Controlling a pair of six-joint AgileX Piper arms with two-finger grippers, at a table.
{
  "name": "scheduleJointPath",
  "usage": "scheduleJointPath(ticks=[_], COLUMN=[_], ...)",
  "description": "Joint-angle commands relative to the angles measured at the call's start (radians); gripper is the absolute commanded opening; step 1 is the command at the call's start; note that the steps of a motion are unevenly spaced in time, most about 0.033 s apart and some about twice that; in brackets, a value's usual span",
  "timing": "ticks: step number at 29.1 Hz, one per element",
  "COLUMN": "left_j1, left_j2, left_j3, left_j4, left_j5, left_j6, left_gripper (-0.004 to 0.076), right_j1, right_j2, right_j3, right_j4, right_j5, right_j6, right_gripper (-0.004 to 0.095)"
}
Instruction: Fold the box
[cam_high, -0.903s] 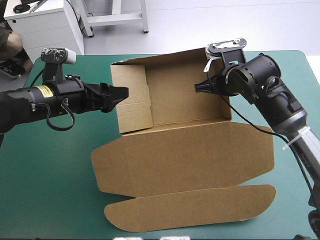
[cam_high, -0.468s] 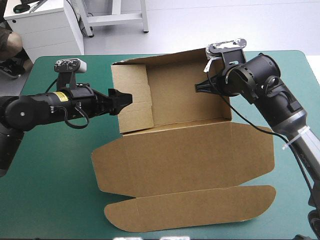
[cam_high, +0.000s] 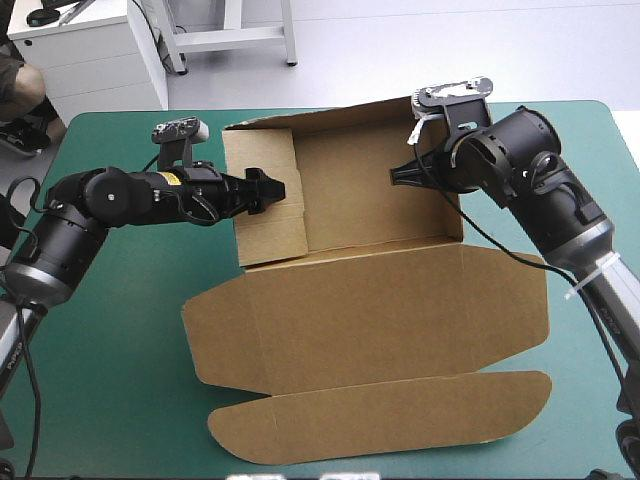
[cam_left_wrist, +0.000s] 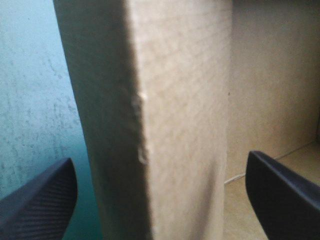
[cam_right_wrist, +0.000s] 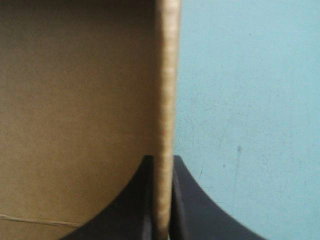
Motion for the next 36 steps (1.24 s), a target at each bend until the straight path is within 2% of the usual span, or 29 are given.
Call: scheduleJointPath(ticks=[1, 4, 7, 10, 14, 15, 26, 33, 36], left_j1=[-0.004, -0.004, -0.004, -0.004, -0.004, -0.004, -0.011, -0.138, -0.191], left_j2=[-0.011, -0.002, -0.001, -0.003, -0.003, -0.003, -0.003, 0.002, 0.056], left_j3=[-0.028, -0.028, -0.028, -0.028, -0.028, -0.028, -0.028, -0.081, -0.161], left_j4=[-0.046, -0.060, -0.074, -0.102, -0.143, -0.143, -0.096, 0.358, 0.545], left_j5=[-0.054, -0.054, -0.054, -0.056, -0.056, -0.059, -0.057, -0.039, 0.060], left_j6=[-0.009, 0.006, 0.006, 0.011, 0.052, 0.058, 0.058, -0.191, -0.298], left_gripper=[0.0643, 0.0625, 0.0545, 0.0384, 0.0033, -0.0003, -0.0010, -0.0010, -0.0010], right_j1=[-0.003, -0.003, -0.003, -0.003, -0.003, -0.003, -0.003, -0.003, -0.015], right_j2=[-0.040, -0.040, -0.040, -0.040, -0.040, -0.040, -0.040, -0.031, 0.007], right_j3=[-0.028, -0.028, -0.028, -0.028, -0.028, -0.028, -0.028, -0.028, -0.026], right_j4=[-0.028, -0.028, -0.028, -0.028, -0.028, -0.028, -0.028, -0.013, 0.016], right_j5=[-0.053, -0.057, -0.057, -0.057, -0.053, -0.050, -0.050, -0.025, 0.045], right_j6=[-0.005, -0.005, -0.005, -0.005, -0.005, -0.005, -0.005, -0.003, 0.018], right_gripper=[-0.0014, -0.0015, -0.0015, -0.0015, -0.0015, -0.0015, -0.0014, -0.0015, -0.0015])
